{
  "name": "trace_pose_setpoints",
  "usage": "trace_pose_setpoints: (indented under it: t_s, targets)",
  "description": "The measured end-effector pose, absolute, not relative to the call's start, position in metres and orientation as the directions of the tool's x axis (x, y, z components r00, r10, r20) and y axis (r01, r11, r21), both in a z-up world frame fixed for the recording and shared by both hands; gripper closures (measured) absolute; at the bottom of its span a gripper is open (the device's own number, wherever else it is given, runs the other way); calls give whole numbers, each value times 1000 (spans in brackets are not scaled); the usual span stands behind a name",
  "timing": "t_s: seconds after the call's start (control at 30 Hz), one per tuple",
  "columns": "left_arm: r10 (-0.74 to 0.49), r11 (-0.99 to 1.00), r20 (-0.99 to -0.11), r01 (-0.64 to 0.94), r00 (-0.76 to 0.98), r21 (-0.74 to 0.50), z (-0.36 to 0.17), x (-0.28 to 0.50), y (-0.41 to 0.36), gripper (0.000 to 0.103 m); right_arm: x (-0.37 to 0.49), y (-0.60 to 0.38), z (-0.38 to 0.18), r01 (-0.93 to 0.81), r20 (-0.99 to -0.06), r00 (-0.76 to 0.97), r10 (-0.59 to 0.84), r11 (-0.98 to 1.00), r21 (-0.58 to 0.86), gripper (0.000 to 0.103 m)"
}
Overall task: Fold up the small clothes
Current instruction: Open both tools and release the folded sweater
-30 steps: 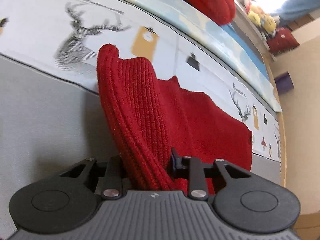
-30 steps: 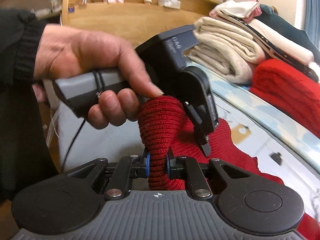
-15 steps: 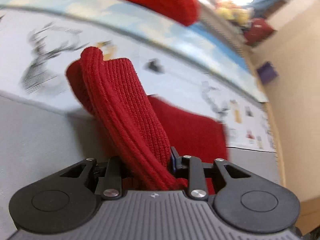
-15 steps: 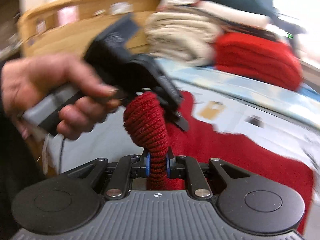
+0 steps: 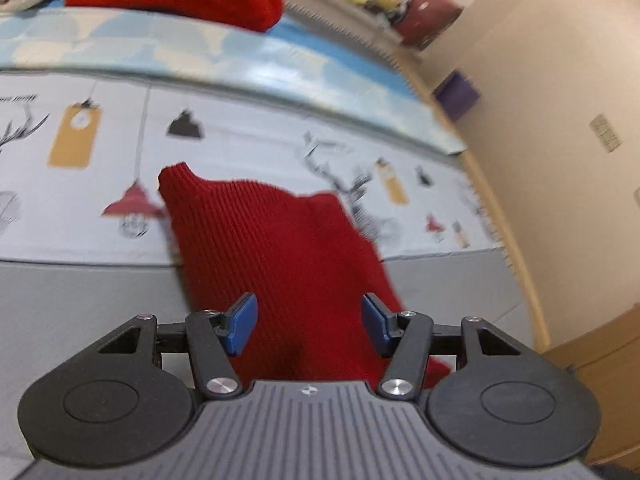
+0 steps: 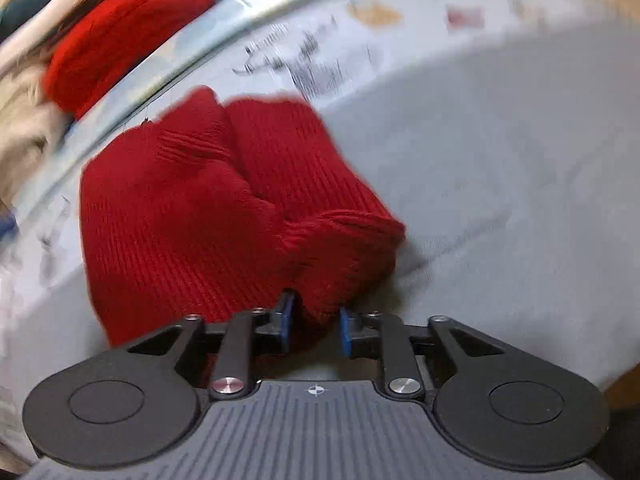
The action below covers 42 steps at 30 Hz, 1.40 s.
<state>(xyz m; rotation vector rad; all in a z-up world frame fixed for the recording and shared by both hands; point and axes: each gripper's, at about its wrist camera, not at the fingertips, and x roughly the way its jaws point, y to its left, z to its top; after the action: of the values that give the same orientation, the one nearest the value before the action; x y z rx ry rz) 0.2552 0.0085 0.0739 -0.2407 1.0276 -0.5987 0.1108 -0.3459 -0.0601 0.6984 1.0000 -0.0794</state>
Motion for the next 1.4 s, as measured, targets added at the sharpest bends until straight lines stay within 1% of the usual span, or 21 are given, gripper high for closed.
trace_pose_setpoints:
  t_s: [0.07, 0.13, 0.2, 0.33, 0.37, 0.43, 0.47, 0.53, 0.6, 0.67, 0.7, 0.77, 0.8, 0.83, 0.87, 1.0, 1.03, 1.13, 1.23, 1.33, 1.4]
  targets:
    - [-557, 822, -749, 364, 358, -438, 70, 255, 11, 41, 114, -351, -52, 307, -764, 584, 276, 796, 522, 62]
    - [-550, 822, -761, 387, 345, -419, 67, 254, 9, 41, 122, -357, -46, 253, -740, 600, 304, 806, 536, 47]
    - [-545, 820, -770, 403, 333, -406, 63, 252, 8, 41, 136, -367, -47, 228, -730, 586, 352, 792, 566, 40]
    - [-530, 818, -788, 435, 313, -377, 54, 249, -8, 41, 160, -366, -52, 191, -748, 557, 361, 820, 539, 40]
    - [-525, 817, -793, 444, 308, -368, 52, 248, -12, 41, 161, -363, -51, 178, -748, 556, 363, 827, 533, 40]
    - [-517, 812, -801, 469, 302, -347, 49, 247, -21, 41, 158, -356, -44, 121, -743, 573, 347, 861, 495, 58]
    - [-515, 810, -803, 479, 300, -340, 48, 246, -25, 41, 155, -352, -36, 79, -734, 591, 335, 881, 466, 62]
    - [-515, 803, -804, 495, 296, -332, 47, 245, -31, 41, 147, -345, -19, -6, -690, 651, 317, 911, 413, 81]
    - [-518, 798, -803, 504, 294, -330, 47, 246, -38, 41, 140, -349, -5, -37, -629, 710, 316, 909, 415, 84]
    - [-526, 789, -801, 516, 287, -333, 46, 246, -45, 41, 132, -358, 2, -1, -605, 744, 284, 906, 424, 85]
    - [-527, 784, -801, 526, 283, -330, 45, 246, -49, 41, 132, -363, 1, 40, -618, 744, 253, 907, 420, 85]
    - [-521, 773, -811, 551, 266, -316, 41, 245, -60, 41, 136, -368, -15, 133, -700, 687, 196, 913, 386, 85]
    - [-513, 769, -819, 561, 256, -307, 38, 245, -65, 41, 141, -372, -30, 174, -758, 624, 191, 911, 374, 83]
    - [-494, 770, -835, 569, 243, -290, 31, 244, -71, 41, 146, -376, -44, 205, -800, 564, 206, 903, 377, 77]
    - [-466, 776, -854, 570, 231, -270, 24, 244, -75, 41, 150, -380, -49, 232, -819, 533, 212, 894, 382, 73]
    - [-321, 798, -926, 583, 198, -152, -7, 243, -91, 38, 155, -387, -26, 239, -806, 577, 135, 915, 324, 43]
    - [-317, 794, -927, 591, 200, -144, -7, 243, -93, 38, 157, -387, -17, 230, -792, 601, 107, 926, 300, 39]
    - [-326, 797, -925, 582, 194, -159, -6, 245, -91, 38, 164, -386, 9, 201, -729, 684, 24, 955, 219, 39]
    - [-331, 801, -924, 574, 193, -168, -1, 246, -84, 38, 177, -385, 26, 162, -658, 752, 23, 962, 219, 38]
    - [-336, 818, -918, 548, 210, -174, 5, 250, -76, 37, 207, -375, 21, 78, -645, 755, 116, 961, 264, 32]
    - [-340, 837, -913, 516, 226, -184, 10, 254, -69, 35, 235, -365, 4, 16, -678, 703, 214, 949, 315, 26]
